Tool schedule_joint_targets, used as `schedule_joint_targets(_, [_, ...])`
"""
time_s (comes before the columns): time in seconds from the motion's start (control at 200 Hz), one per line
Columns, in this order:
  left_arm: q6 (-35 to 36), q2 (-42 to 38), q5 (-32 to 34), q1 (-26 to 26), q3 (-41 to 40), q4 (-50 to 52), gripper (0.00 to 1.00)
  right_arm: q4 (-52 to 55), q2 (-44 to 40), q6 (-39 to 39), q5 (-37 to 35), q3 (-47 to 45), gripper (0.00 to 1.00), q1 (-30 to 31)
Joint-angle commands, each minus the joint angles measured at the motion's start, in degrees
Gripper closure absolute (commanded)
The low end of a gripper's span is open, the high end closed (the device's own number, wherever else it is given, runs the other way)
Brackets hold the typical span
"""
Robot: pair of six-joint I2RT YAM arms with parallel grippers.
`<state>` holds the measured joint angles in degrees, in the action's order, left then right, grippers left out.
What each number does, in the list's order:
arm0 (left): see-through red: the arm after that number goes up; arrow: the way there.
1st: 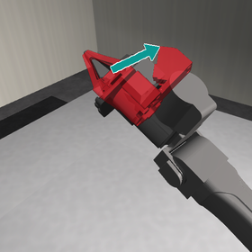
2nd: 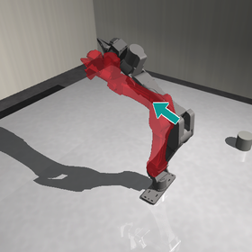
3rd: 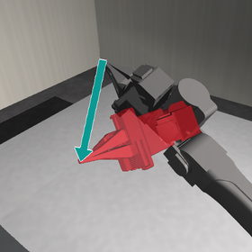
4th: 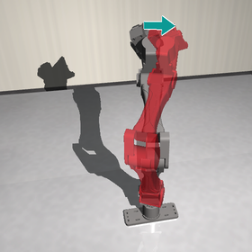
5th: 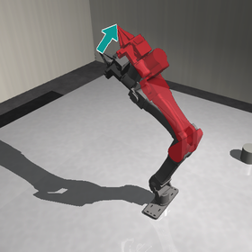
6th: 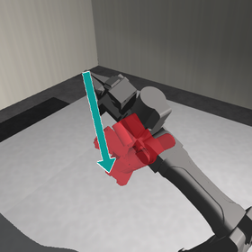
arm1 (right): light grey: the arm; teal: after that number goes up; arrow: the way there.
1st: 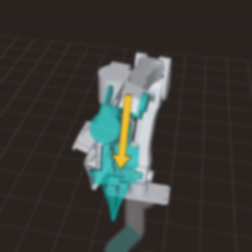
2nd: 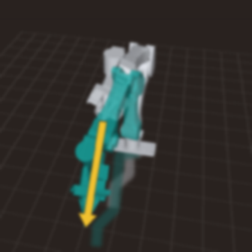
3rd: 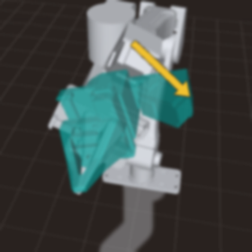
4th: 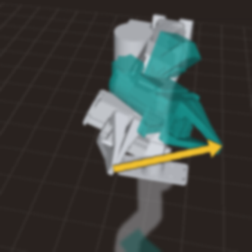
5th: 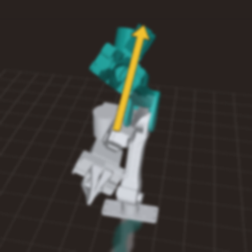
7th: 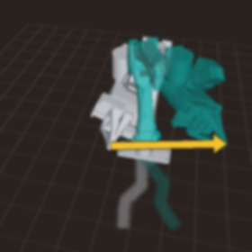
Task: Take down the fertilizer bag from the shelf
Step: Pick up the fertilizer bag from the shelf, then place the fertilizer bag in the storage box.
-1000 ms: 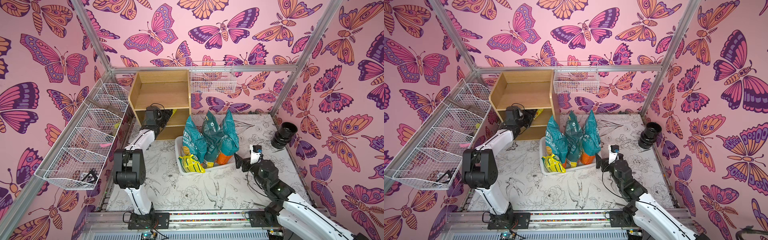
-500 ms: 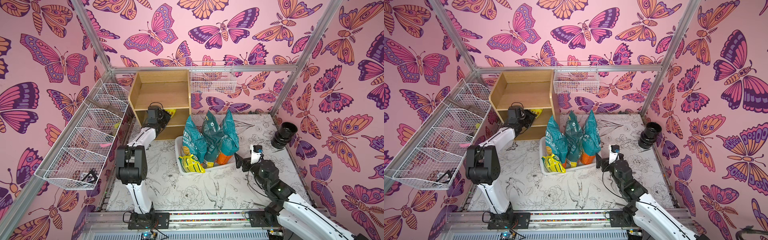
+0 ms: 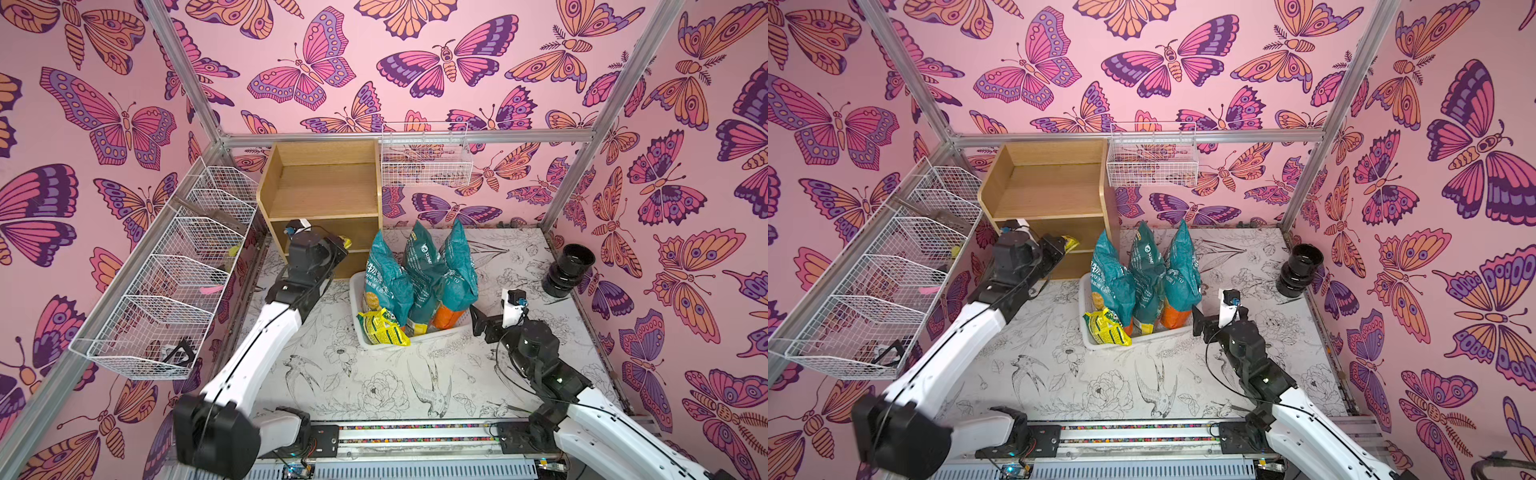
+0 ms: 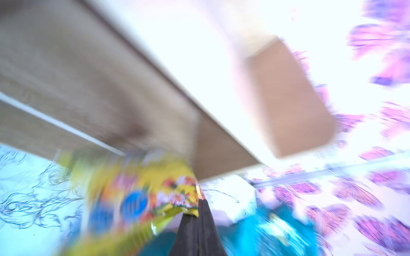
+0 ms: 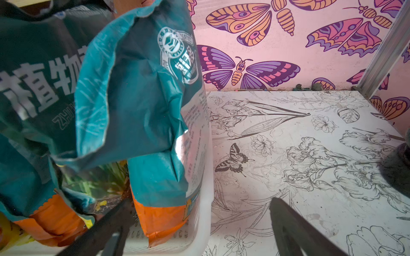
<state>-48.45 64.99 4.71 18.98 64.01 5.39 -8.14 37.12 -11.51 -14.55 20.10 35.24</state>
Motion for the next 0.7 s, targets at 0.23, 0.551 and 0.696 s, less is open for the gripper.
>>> schedule_joint_targets(0.23, [11.8,-11.2,11.5,11.9,1.0,6.6,1.00,0.8,-2.2,0.2,-0.8,0.0,0.01,0.0])
schedule_joint_targets(0.551, [18.1,-8.1,8.1,24.8,5.4,10.7,1.00,1.3,-2.8,0.1,-0.9,-0.1,0.01,0.1])
schedule_joint_targets(0.696, [17.7,-8.3,14.6,33.1,3.6,10.2,1.00,1.5,-3.3,0.0,-1.2,-0.3,0.01,0.1])
